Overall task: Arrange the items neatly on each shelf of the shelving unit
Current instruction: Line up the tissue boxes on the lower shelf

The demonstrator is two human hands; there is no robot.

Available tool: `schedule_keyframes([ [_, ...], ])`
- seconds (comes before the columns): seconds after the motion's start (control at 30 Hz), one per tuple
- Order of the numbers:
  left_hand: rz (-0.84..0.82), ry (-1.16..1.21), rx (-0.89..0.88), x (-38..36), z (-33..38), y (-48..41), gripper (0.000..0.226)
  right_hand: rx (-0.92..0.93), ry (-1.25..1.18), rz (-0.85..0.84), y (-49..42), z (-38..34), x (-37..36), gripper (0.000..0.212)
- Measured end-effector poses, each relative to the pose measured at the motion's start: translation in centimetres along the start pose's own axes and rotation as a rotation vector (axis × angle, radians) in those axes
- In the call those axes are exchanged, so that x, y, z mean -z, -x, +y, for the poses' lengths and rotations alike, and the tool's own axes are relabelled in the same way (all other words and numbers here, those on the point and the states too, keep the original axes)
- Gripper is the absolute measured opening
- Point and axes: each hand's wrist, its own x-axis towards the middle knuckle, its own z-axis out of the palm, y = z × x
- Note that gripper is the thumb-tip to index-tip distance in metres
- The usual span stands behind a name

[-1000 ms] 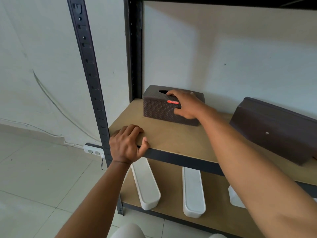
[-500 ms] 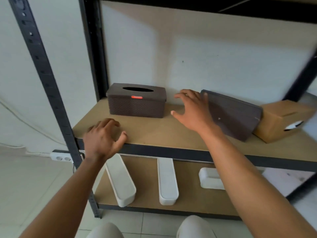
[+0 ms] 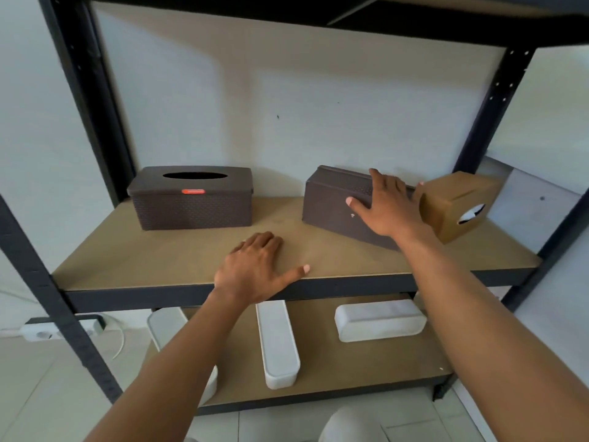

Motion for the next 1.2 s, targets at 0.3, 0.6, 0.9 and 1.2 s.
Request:
schedule_keyframes([
  [0.3, 0.025, -0.008, 0.024, -0.4, 0.2, -0.2, 0.096, 0.103, 0.084, 0.245, 3.5, -0.3, -1.8, 0.058],
  [0.6, 0.058, -0.021, 0.129, 0.1, 0.8, 0.4, 0.102, 0.122, -0.052, 0.557, 9.6, -2.6, -4.7, 0.054],
  [0.9, 0.045, -0.024, 0.113, 0.1, 0.7, 0.5, 0.105, -0.015, -0.07, 0.506, 10.6, -1.9, -6.1, 0.105],
  [1.2, 0.045, -0.04, 0.111, 0.3, 0.8, 0.4, 0.102, -0.034, -0.071, 0.586, 9.7, -2.7, -5.0, 0.068],
])
